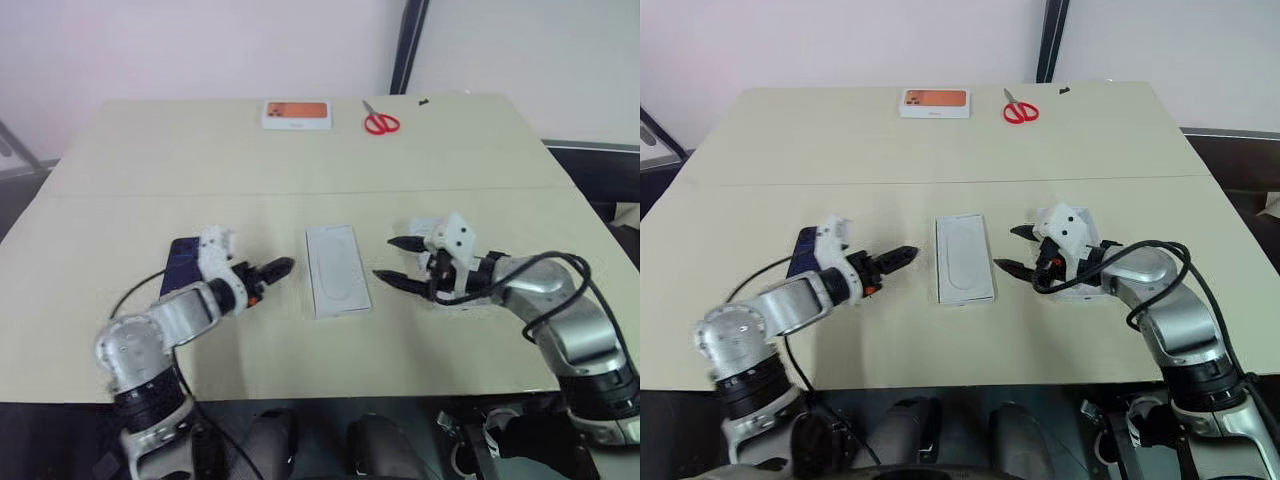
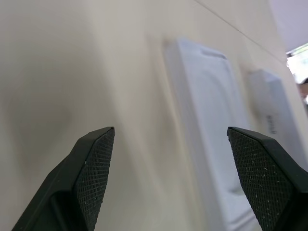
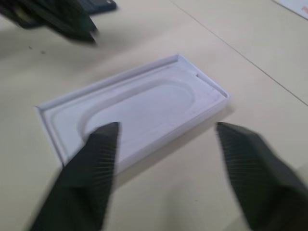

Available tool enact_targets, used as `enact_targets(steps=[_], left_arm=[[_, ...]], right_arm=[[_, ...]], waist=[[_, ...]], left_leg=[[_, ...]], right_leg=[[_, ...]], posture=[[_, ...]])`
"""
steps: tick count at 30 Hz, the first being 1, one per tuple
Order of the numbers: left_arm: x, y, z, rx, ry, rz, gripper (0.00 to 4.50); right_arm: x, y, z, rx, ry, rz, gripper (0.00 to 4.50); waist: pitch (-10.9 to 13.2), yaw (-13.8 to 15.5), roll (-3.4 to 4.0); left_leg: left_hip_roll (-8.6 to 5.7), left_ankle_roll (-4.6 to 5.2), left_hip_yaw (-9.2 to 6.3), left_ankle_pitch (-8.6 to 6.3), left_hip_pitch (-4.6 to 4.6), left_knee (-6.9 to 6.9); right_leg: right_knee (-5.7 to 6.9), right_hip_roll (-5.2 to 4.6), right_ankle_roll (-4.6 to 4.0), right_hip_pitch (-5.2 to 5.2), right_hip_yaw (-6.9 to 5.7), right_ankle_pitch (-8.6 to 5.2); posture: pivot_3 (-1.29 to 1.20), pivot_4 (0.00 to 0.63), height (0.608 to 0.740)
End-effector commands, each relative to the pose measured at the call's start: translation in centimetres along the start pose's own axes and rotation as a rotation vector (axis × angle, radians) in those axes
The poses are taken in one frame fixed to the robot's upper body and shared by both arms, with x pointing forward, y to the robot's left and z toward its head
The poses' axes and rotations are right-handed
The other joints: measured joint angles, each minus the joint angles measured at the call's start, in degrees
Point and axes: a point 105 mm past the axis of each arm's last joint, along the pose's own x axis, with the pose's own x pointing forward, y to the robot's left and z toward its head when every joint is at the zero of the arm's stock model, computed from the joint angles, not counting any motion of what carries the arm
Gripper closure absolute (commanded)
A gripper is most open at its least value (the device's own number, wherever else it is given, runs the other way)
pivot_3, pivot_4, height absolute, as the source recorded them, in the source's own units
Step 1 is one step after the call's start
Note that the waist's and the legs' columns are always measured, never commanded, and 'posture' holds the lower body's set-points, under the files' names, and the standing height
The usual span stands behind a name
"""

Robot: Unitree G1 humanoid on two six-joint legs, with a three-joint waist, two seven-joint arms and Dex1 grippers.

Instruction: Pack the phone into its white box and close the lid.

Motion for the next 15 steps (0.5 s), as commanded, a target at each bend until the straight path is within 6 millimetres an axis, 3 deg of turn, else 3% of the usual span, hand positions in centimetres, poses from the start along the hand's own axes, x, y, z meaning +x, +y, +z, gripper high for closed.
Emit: enact_targets(steps=[1, 3, 9, 15], left_arm=[[-1.6, -1.0, 1.9, 0.203, -0.118, -0.083, 0.58], [-2.4, -0.8, 1.7, 0.331, -0.123, -0.104, 0.58], [-3.9, -0.8, 0.2, 0.621, -0.118, -0.208, 0.58], [-4.6, -1.5, -1.1, 0.721, -0.102, -0.292, 0.58]], right_arm=[[1.5, 0.1, 2.0, -0.065, -0.029, 0.0, 3.48], [2.8, 0.4, 2.3, -0.084, -0.014, 0.006, 4.47], [7.2, 0.7, 1.7, -0.165, 0.096, -0.017, 4.47], [10.5, -0.4, 0.7, -0.222, 0.175, -0.091, 4.47]], waist=[[0.0, 0.1, 0.04], [0.0, 0.2, 0.04], [0.0, 0.5, 0.07], [0.0, 0.2, 0.12]], left_leg=[[0.0, 0.0, 0.0, 0.0, 0.0, 0.0], [0.0, 0.0, 0.0, 0.0, 0.0, 0.0], [-0.01, 0.25, 0.0, -0.16, -0.01, -0.07], [0.0, 0.3, 0.0, -0.18, -0.02, -0.17]], right_leg=[[-0.01, -0.01, 0.0, 0.01, 0.0, 0.0], [-0.03, -0.05, -0.01, 0.02, 0.0, 0.0], [-0.13, -0.15, -0.12, -0.1, -0.02, -0.03], [-0.14, -0.16, -0.2, -0.18, -0.02, -0.02]], posture=[[0.0, 0.15, 0.74], [0.0, 0.15, 0.74], [0.0, 0.15, 0.74], [0.0, 0.15, 0.74]])
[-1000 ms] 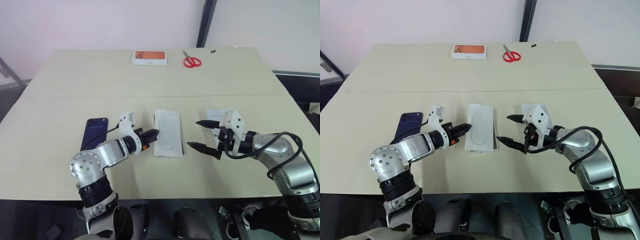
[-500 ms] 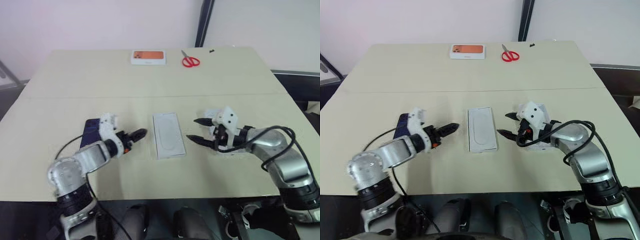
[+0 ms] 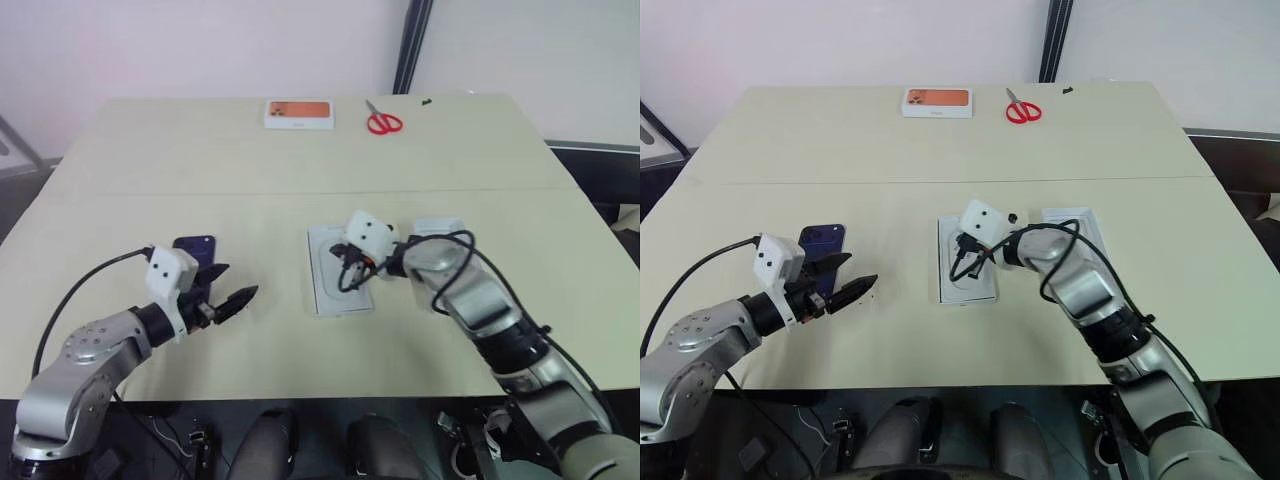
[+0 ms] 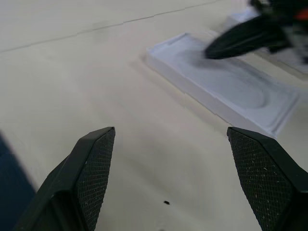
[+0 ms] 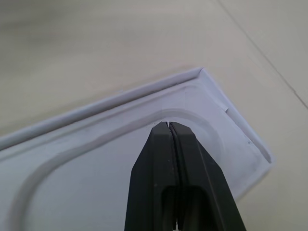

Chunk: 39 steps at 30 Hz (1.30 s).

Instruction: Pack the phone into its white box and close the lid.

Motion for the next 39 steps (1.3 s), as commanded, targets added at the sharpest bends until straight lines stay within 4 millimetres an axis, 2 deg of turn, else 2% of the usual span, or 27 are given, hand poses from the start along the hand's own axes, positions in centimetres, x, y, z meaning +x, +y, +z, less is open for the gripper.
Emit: enact_targets(steps=[1, 9, 15, 17, 21, 25, 28, 31, 35, 39], left_arm=[[-0.1, -1.1, 0.9, 0.077, -0.035, -0.046, 0.58], [-0.1, -1.9, 0.3, 0.077, -0.033, -0.056, 0.58], [-0.2, -1.9, 0.3, 0.074, -0.034, -0.049, 0.58], [-0.2, -1.9, 0.3, 0.073, -0.035, -0.046, 0.58], [-0.5, -1.3, 0.4, 0.068, -0.041, -0.015, 0.58], [-0.9, -0.7, 0.6, 0.071, -0.045, 0.008, 0.58], [-1.0, -0.6, 0.7, 0.082, -0.044, 0.005, 0.58], [-1.0, -0.9, 0.7, 0.115, -0.027, -0.039, 0.58], [-1.1, -1.7, 0.1, 0.172, 0.021, -0.118, 0.58], [-1.1, -2.6, -0.4, 0.219, 0.054, -0.194, 0.58]], right_arm=[[1.2, -1.1, 0.6, -0.066, 0.01, -0.065, 4.47], [3.3, -0.6, 1.2, -0.08, 0.006, -0.054, 4.47], [3.6, -0.3, 1.9, -0.083, -0.033, -0.058, 4.47], [3.0, -0.6, 2.1, -0.09, -0.047, -0.069, 4.47], [0.5, -0.9, 3.1, -0.163, -0.122, -0.042, 4.47], [-2.7, 0.8, 3.4, -0.199, -0.2, 0.076, 4.47], [-4.7, 2.4, 2.7, -0.167, -0.21, 0.192, 4.47], [-6.5, 4.7, 1.5, -0.119, -0.188, 0.335, 3.61], [-7.4, 6.5, 0.0, -0.146, -0.139, 0.416, 1.65], [-6.6, 6.8, -1.1, -0.161, -0.102, 0.413, 1.65]], waist=[[0.0, -0.2, 0.0], [0.0, -1.2, 0.02], [0.0, -1.4, 0.04], [0.0, -1.3, 0.04], [0.0, -1.0, 0.07], [0.0, -1.0, 0.07], [0.0, -1.1, 0.07], [0.1, -1.0, 0.08], [0.1, -1.1, 0.08], [0.1, -1.0, 0.09]], left_leg=[[0.0, 0.0, 0.0, 0.0, 0.0, -0.01], [0.0, 0.01, -0.01, 0.0, 0.0, -0.03], [0.0, 0.01, -0.01, 0.0, 0.0, -0.07], [0.0, 0.01, -0.01, 0.0, 0.0, -0.07], [0.0, 0.01, -0.01, 0.0, -0.01, -0.06], [0.0, 0.05, -0.02, -0.02, -0.01, -0.05], [0.01, 0.07, -0.03, -0.03, -0.01, -0.06], [0.02, 0.09, -0.03, -0.04, -0.01, -0.06], [0.03, 0.1, -0.03, -0.05, -0.01, -0.06], [0.03, 0.11, -0.03, -0.05, -0.01, -0.06]], right_leg=[[0.01, 0.0, 0.0, 0.0, 0.0, 0.0], [0.09, 0.03, 0.02, 0.03, 0.0, 0.01], [0.11, 0.06, 0.02, 0.0, 0.0, 0.01], [0.11, 0.06, 0.02, -0.01, 0.0, 0.01], [0.1, 0.05, 0.02, 0.0, 0.0, 0.01], [0.1, 0.05, 0.02, 0.03, -0.01, 0.01], [0.09, 0.05, 0.03, 0.05, -0.01, 0.01], [0.07, 0.04, 0.02, 0.07, -0.01, 0.01], [0.06, 0.03, 0.0, 0.07, 0.0, 0.0], [0.03, 0.02, -0.02, 0.08, 0.0, -0.02]], posture=[[0.0, 0.15, 0.74], [0.0, 0.15, 0.74], [0.0, 0.15, 0.74], [0.0, 0.15, 0.74], [0.0, 0.15, 0.74], [0.0, 0.15, 0.74], [0.0, 0.15, 0.74], [0.0, 0.15, 0.74], [0.0, 0.15, 0.74], [0.0, 0.15, 0.74]])
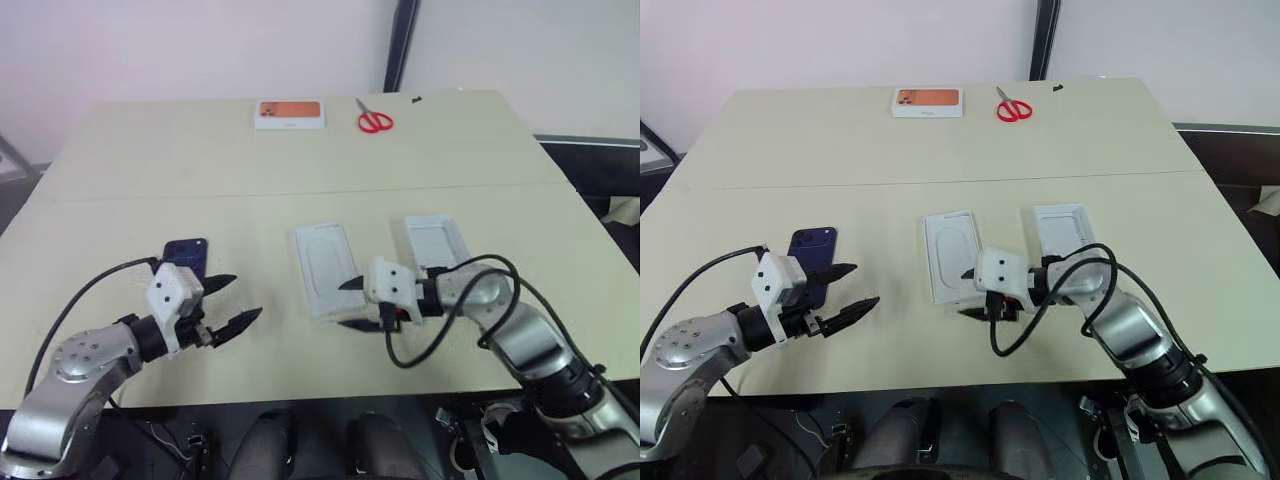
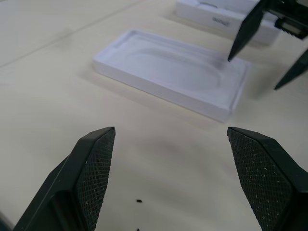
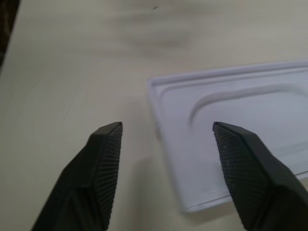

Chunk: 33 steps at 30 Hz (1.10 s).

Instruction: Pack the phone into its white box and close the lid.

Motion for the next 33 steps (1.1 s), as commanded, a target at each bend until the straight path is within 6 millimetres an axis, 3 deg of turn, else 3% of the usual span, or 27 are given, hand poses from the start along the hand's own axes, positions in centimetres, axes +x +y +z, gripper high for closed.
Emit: enact_targets(steps=[1, 2, 5, 9, 17, 23, 26, 30, 33], left_arm=[[0.0, -0.9, 0.4, 0.058, -0.002, -0.068, 0.58], [0.1, -1.2, 0.4, 0.063, -0.001, -0.085, 0.58], [0.0, -1.4, 0.5, 0.068, 0.0, -0.1, 0.58], [-0.1, -1.1, 0.3, 0.067, 0.006, -0.082, 0.58], [-0.6, -0.9, 0.3, 0.047, 0.0, -0.044, 0.58], [-0.9, -0.9, 0.1, 0.031, 0.005, -0.026, 0.58], [-1.3, -0.5, 0.1, -0.002, 0.007, 0.009, 0.58], [-2.5, 1.0, 0.7, -0.081, -0.031, 0.099, 0.58], [-3.6, 1.9, 1.2, -0.116, -0.054, 0.161, 0.58]], right_arm=[[0.6, -0.1, 0.2, -0.042, 0.0, -0.009, 1.65], [0.7, 0.0, 0.0, -0.043, 0.006, -0.006, 1.65], [1.0, 0.2, -0.4, -0.042, 0.016, 0.005, 2.52], [1.3, 0.6, -0.5, -0.064, 0.021, 0.02, 4.47], [1.5, 2.7, 1.0, -0.071, -0.029, 0.07, 4.47], [1.5, 2.7, 1.5, -0.07, -0.039, 0.065, 4.47], [1.4, 2.6, 2.3, -0.051, -0.076, 0.066, 3.51], [0.6, 1.0, 3.7, -0.002, -0.161, 0.013, 1.49], [-0.1, -0.2, 4.9, 0.041, -0.225, 0.0, 1.49]], waist=[[0.0, 0.0, 0.0], [0.0, 0.1, 0.01], [0.0, 0.1, 0.03], [0.0, 0.1, 0.03], [0.0, 0.1, 0.03], [0.0, 0.1, 0.03], [0.0, 0.1, 0.03], [0.0, 0.0, 0.03], [0.0, 0.1, 0.03]], left_leg=[[0.0, 0.0, 0.0, 0.0, 0.0, 0.0], [0.0, 0.0, 0.0, 0.0, 0.0, 0.0], [0.0, 0.0, 0.0, 0.0, -0.01, 0.0], [0.01, 0.01, 0.0, -0.01, -0.01, 0.0], [0.0, 0.02, 0.0, -0.01, -0.01, -0.01], [0.01, 0.02, 0.0, -0.01, -0.01, 0.01], [0.01, 0.03, 0.0, -0.02, -0.01, 0.01], [0.01, 0.03, -0.01, -0.02, -0.01, 0.01], [0.01, 0.03, -0.01, -0.02, -0.01, 0.01]], right_leg=[[0.0, 0.0, 0.0, 0.0, 0.0, 0.0], [0.0, 0.0, -0.01, 0.0, -0.01, 0.0], [-0.02, -0.01, -0.01, 0.0, 0.0, 0.0], [-0.03, -0.01, -0.01, 0.01, -0.01, 0.0], [-0.03, -0.01, 0.0, 0.01, -0.01, 0.0], [-0.03, -0.01, 0.0, 0.02, -0.02, 0.0], [-0.03, -0.01, 0.0, 0.02, -0.01, 0.0], [-0.03, -0.01, 0.0, 0.02, -0.02, 0.0], [-0.03, -0.01, 0.0, 0.01, -0.03, 0.0]], posture=[[0.0, 0.15, 0.74], [0.0, 0.15, 0.74], [0.0, 0.15, 0.74], [0.0, 0.15, 0.74], [0.0, 0.15, 0.74], [0.0, 0.15, 0.74], [0.0, 0.15, 0.74], [0.0, 0.15, 0.74], [0.0, 0.15, 0.74]])
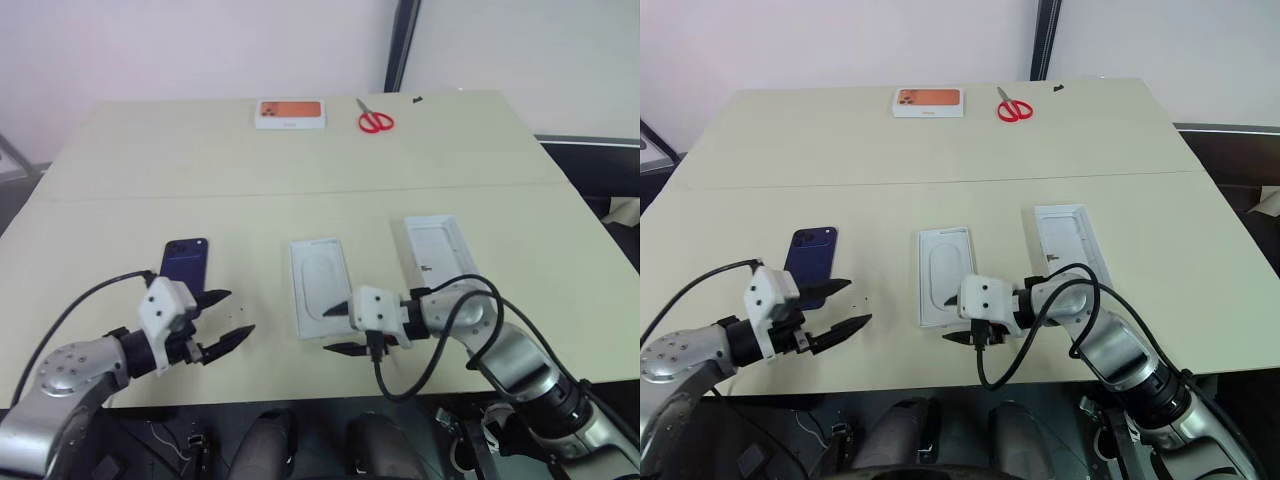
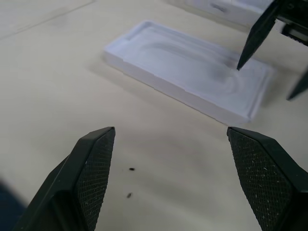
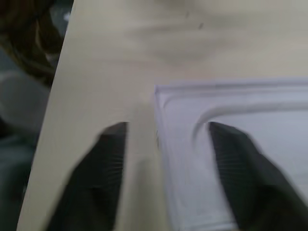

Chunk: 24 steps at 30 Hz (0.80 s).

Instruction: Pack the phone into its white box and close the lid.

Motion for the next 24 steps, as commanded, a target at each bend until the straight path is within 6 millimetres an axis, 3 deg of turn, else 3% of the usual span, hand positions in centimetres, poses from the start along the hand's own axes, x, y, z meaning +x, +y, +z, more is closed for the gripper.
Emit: enact_targets(steps=[1, 2, 3, 5, 9, 13, 18, 21, 24], left_arm=[[-1.3, 1.0, 1.5, -0.028, -0.049, 0.078, 0.58], [-1.9, 2.0, 1.5, -0.108, -0.056, 0.131, 0.58], [-2.4, 3.0, 1.6, -0.186, -0.077, 0.181, 0.58], [-3.6, 6.0, 2.1, -0.299, -0.128, 0.341, 0.07], [-5.4, 9.2, 1.1, -0.382, -0.072, 0.534, 0.0], [-6.1, 11.9, -0.5, -0.522, 0.016, 0.683, 0.0], [-5.2, 13.6, -2.2, -0.649, 0.17, 0.711, 0.0], [-4.4, 14.1, -2.5, -0.713, 0.185, 0.68, 0.0], [-3.6, 13.2, -3.9, -0.759, 0.309, 0.612, 0.0]], right_arm=[[-0.8, -1.7, 2.9, 0.001, -0.109, -0.039, 1.49], [-0.4, -2.5, 3.4, 0.012, -0.128, -0.059, 1.49], [0.1, -3.3, 3.9, 0.014, -0.135, -0.078, 1.77], [1.6, -4.5, 4.5, -0.015, -0.126, -0.112, 2.3], [5.5, -5.6, 5.5, -0.033, -0.103, -0.137, 4.32], [9.6, -6.9, 6.3, -0.03, -0.085, -0.224, 4.42], [13.5, -6.3, 6.9, -0.086, -0.027, -0.225, 4.42], [15.3, -5.5, 6.8, -0.155, 0.014, -0.198, 4.42], [16.7, -5.0, 6.6, -0.192, 0.036, -0.187, 4.42]], waist=[[0.0, 0.0, 0.0], [0.0, -0.2, 0.0], [0.0, -0.3, 0.0], [0.0, -0.2, 0.01], [0.0, -0.3, -0.02], [0.0, -0.2, -0.04], [-0.1, -0.2, -0.15], [-0.1, -0.4, -0.2], [-0.1, -0.6, -0.23]], left_leg=[[0.0, 0.0, 0.0, 0.0, 0.0, 0.0], [0.0, 0.0, 0.0, 0.0, 0.0, 0.0], [0.0, 0.0, 0.0, 0.0, 0.0, 0.0], [0.02, 0.0, -0.03, 0.0, 0.04, 0.0], [0.01, -0.01, -0.09, 0.01, 0.06, 0.04], [-0.02, 0.0, -0.04, 0.0, 0.06, 0.11], [-0.03, -0.13, -0.11, 0.07, 0.07, 0.13], [-0.07, -0.31, -0.1, 0.17, 0.07, 0.11], [-0.07, -0.37, -0.09, 0.2, 0.06, 0.05]], right_leg=[[0.0, 0.0, 0.0, 0.0, 0.0, 0.0], [0.0, 0.0, 0.0, 0.0, 0.0, 0.0], [0.0, 0.0, 0.0, 0.0, 0.0, 0.0], [0.1, 0.03, 0.0, -0.04, -0.03, 0.0], [0.14, 0.08, 0.03, -0.14, -0.08, 0.0], [0.13, 0.08, 0.04, -0.18, -0.05, 0.01], [0.32, 0.13, 0.03, -0.31, -0.09, 0.02], [0.29, 0.1, 0.04, -0.31, -0.08, 0.02], [0.31, 0.11, 0.04, -0.36, -0.07, 0.02]], posture=[[0.0, 0.15, 0.74], [0.0, 0.15, 0.74], [0.0, 0.15, 0.74], [0.0, 0.15, 0.74], [0.0, 0.15, 0.74], [0.0, 0.15, 0.74], [0.0, 0.15, 0.74], [0.0, 0.15, 0.74], [0.0, 0.15, 0.74]])
